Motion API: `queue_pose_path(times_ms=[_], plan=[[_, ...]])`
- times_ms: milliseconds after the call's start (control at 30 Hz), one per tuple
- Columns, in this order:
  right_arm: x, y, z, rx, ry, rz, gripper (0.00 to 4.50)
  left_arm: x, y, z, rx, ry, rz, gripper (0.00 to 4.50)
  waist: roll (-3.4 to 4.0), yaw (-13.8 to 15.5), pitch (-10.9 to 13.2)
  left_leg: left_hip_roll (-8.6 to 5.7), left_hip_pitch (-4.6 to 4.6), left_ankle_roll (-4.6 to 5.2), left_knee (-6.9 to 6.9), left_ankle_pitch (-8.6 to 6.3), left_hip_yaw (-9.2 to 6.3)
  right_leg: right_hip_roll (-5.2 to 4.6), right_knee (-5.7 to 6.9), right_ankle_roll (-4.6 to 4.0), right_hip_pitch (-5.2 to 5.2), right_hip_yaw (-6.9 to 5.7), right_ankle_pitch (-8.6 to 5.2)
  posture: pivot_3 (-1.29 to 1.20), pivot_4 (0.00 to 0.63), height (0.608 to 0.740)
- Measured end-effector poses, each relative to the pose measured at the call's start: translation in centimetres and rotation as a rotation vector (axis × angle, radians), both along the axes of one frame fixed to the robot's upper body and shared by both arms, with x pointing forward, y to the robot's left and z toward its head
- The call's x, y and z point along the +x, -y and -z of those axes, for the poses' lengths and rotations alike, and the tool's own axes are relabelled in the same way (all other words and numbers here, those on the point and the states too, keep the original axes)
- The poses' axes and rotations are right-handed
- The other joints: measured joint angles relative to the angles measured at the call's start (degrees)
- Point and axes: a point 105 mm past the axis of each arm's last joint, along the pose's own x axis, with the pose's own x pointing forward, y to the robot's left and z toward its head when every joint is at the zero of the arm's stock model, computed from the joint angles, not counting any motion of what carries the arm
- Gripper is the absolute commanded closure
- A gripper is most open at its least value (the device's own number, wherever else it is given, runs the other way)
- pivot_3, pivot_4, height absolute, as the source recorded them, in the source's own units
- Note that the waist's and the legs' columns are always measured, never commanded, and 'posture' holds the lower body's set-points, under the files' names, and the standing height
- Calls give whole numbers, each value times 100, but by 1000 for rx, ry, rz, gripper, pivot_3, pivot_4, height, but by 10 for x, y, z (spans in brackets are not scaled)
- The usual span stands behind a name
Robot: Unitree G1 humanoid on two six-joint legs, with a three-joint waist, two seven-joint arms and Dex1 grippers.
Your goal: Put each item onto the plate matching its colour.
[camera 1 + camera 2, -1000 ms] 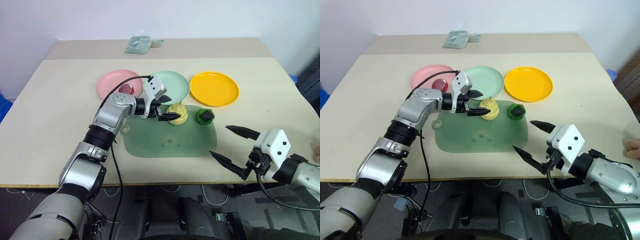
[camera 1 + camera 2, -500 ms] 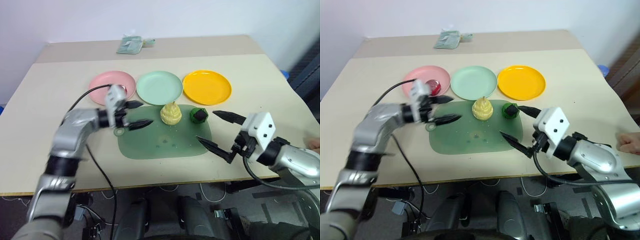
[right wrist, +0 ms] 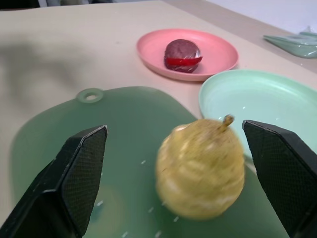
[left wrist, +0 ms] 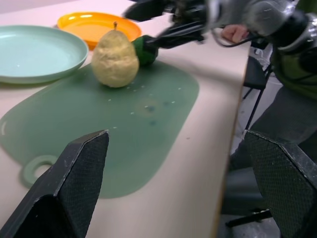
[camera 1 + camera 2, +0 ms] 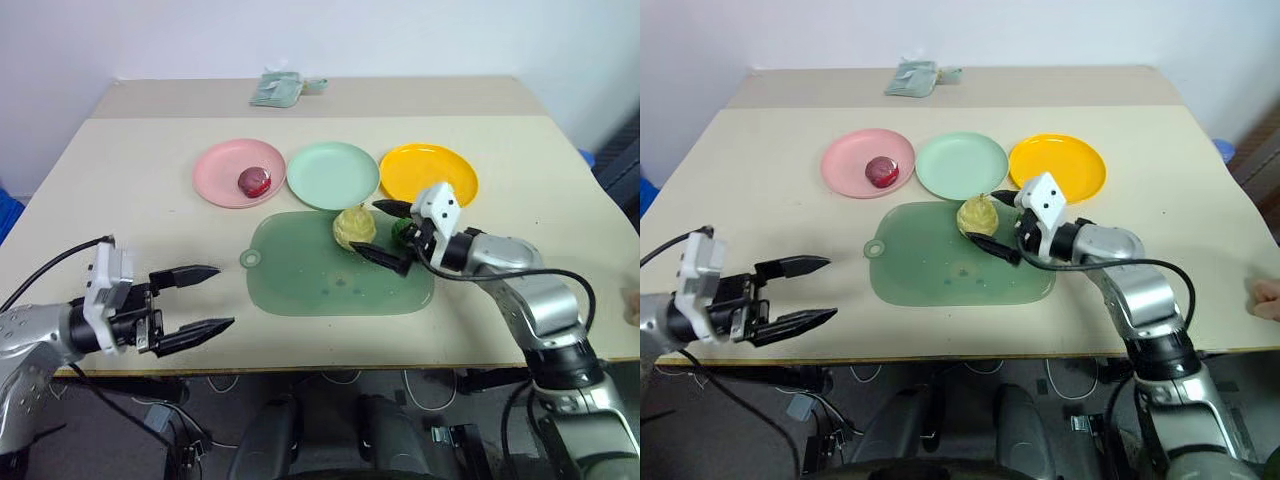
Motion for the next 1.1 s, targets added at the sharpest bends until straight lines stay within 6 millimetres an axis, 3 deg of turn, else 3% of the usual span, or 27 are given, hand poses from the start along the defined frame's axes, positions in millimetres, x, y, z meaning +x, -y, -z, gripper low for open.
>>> queue_pose_path(times_ms=[133, 567, 667, 767, 1000, 1100], plan=[[13, -2, 2, -1, -3, -1, 0, -9, 7, -1, -5, -8, -27, 59, 1, -2, 0, 0, 1, 0, 1, 0, 0, 2, 1, 0, 0, 0, 0, 0, 150, 740], [28, -24, 23, 12, -97, -100, 0, -14, 10, -10, -16, 14, -114, 59, 2, -110, 1, 1, 1, -3, -3, 1, 0, 14, 3, 0, -2, -1, 0, 0, 150, 740], [36, -27, 24, 3, -98, -98, 852, -17, 10, -8, -14, 3, -120, 0, 2, -138, 1, 1, 2, -4, -7, 1, 0, 24, 3, 0, -5, -1, 0, 0, 150, 740], [40, -29, 25, 3, -96, -102, 2143, -17, 10, -8, -13, 5, -127, 0, 3, -138, 1, 2, 2, -5, -8, 1, 0, 25, 3, 0, -5, -1, 0, 0, 150, 740], [44, -23, 19, 1, -78, -86, 2200, -17, 11, -8, -24, 21, -157, 0, 8, -136, 5, 1, 2, -6, -8, 1, 0, 25, 2, 0, -5, 0, 0, 0, 150, 740], [55, -13, -5, 42, -32, -46, 2200, -15, 11, -10, -42, 38, -181, 0, 17, -139, 10, 1, 2, -6, -8, 1, 1, 26, 3, -1, -8, 2, 0, 0, 150, 740]])
